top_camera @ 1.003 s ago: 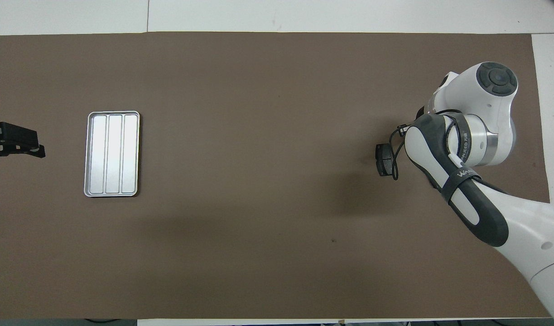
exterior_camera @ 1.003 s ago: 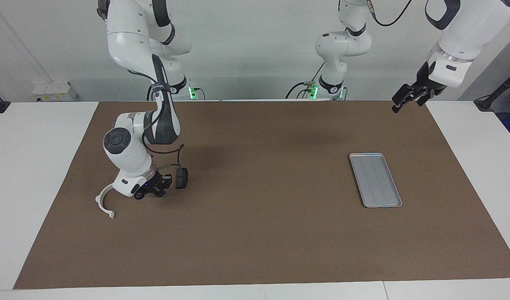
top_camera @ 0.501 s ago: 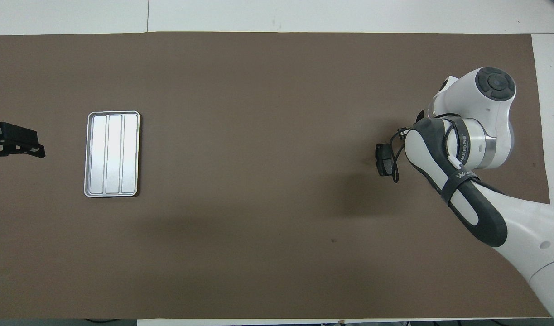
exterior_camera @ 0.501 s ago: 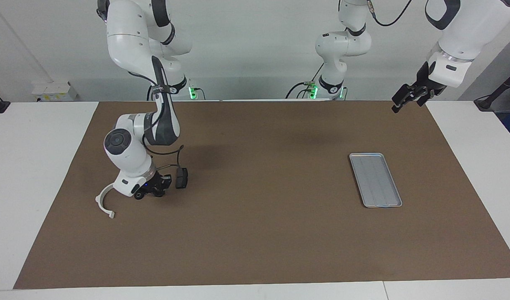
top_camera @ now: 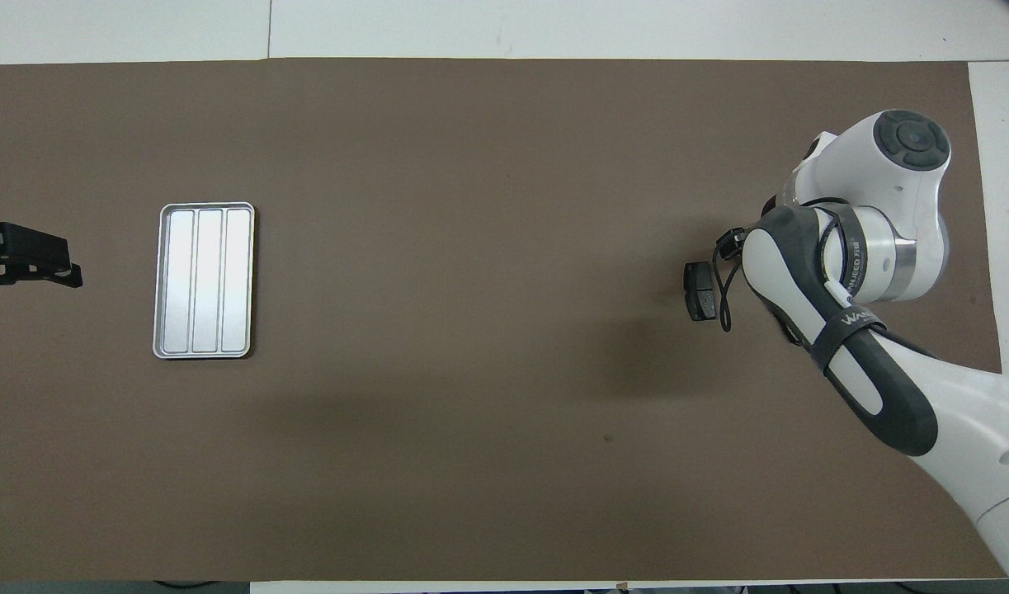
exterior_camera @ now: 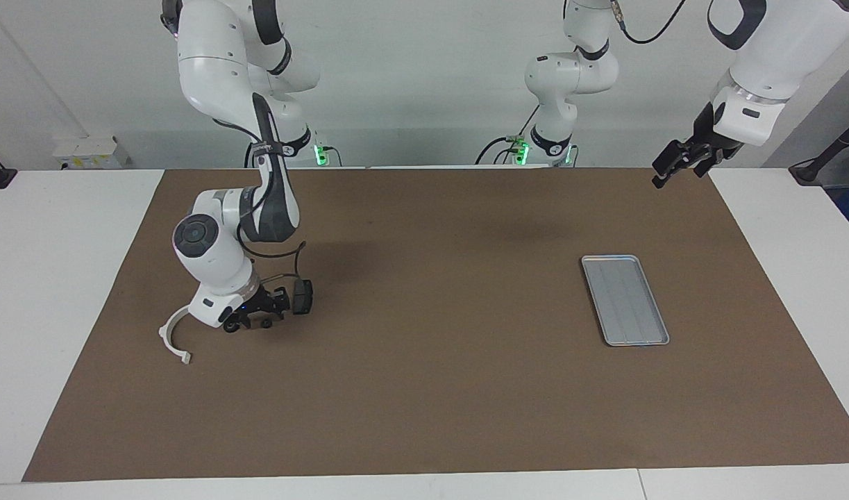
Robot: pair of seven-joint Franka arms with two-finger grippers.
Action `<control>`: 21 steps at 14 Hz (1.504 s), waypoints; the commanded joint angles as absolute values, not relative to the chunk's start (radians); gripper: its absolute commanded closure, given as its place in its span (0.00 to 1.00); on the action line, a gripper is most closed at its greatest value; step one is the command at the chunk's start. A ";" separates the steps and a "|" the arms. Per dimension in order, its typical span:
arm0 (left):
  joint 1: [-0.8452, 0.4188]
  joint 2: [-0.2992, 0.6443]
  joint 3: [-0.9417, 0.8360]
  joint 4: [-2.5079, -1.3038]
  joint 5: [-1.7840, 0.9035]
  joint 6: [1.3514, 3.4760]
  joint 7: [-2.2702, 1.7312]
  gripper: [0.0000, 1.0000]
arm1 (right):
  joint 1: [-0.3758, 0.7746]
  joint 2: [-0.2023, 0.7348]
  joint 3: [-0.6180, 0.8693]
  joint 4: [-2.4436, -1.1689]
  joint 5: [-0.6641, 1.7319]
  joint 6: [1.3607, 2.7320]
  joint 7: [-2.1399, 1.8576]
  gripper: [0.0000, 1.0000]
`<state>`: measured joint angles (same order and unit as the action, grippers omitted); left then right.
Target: Place bearing gear from tray to pile
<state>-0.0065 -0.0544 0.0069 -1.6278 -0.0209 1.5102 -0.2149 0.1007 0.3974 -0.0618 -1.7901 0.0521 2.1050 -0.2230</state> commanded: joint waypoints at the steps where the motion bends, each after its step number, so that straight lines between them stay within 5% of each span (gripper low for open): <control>1: -0.005 -0.086 0.006 -1.661 -0.020 1.519 -0.212 0.00 | 0.097 0.347 -0.055 -1.659 0.055 1.946 -0.158 0.19; 4: -0.005 -0.086 0.006 -1.661 -0.020 1.519 -0.210 0.00 | 0.095 0.232 -0.064 -1.579 0.037 1.827 -0.109 0.00; 9: -0.005 -0.086 0.005 -1.661 -0.020 1.517 -0.210 0.00 | 0.016 0.039 -0.066 -1.578 -0.012 1.662 -0.121 0.00; 16: -0.005 -0.086 0.006 -1.661 -0.020 1.519 -0.210 0.00 | -0.032 -0.012 -0.063 -1.608 0.008 1.513 -0.034 0.00; 21: -0.005 -0.086 0.006 -1.661 -0.020 1.517 -0.210 0.00 | -0.038 -0.081 -0.063 -1.712 0.006 1.555 -0.035 0.00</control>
<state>-0.0065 -0.0544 0.0069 -1.6278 -0.0209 1.5102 -0.2149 -0.0274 -0.0382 -0.0774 -1.6529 0.0021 1.5133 -0.0460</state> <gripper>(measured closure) 0.000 0.000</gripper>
